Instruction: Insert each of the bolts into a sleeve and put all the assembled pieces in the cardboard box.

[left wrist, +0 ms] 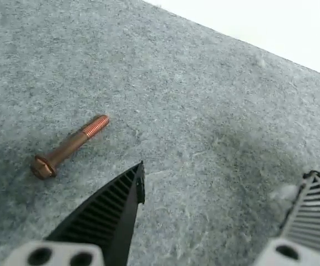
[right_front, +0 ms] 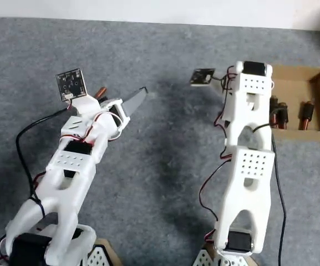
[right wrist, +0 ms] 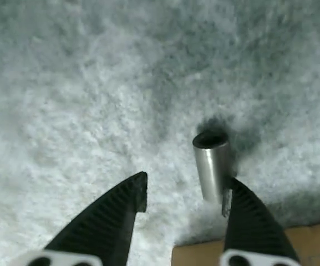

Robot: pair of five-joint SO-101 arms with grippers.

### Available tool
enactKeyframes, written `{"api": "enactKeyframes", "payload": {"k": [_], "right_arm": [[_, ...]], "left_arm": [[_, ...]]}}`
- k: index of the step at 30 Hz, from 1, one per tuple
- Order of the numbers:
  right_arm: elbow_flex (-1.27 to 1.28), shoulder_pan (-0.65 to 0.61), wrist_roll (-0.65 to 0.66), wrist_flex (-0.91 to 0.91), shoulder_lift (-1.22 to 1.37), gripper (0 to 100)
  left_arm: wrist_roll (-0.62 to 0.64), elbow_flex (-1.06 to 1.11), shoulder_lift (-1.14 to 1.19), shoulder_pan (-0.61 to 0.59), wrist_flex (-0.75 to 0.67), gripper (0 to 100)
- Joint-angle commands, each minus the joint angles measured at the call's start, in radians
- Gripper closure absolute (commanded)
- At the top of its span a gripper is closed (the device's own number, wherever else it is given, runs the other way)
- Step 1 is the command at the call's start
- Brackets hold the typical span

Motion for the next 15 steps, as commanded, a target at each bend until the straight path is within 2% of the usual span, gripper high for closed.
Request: {"api": "enactKeyframes", "payload": {"k": [1, 7, 12, 15], "right_arm": [[0.019, -0.045, -0.011, 0.021, 0.062, 81.0], [0.019, -0.042, -0.009, 0.022, 0.108, 82.6], [0.018, -0.042, -0.011, 0.022, 0.110, 99.2], [0.016, -0.039, -0.012, 0.022, 0.110, 99.2]], "left_arm": [[-0.006, -0.050, 0.002, -0.008, -0.020, 60], [-0.008, -0.050, 0.005, -0.008, -0.020, 60], [-0.008, -0.050, 0.005, -0.008, -0.020, 60], [-0.008, -0.050, 0.007, -0.008, -0.020, 60]]}}
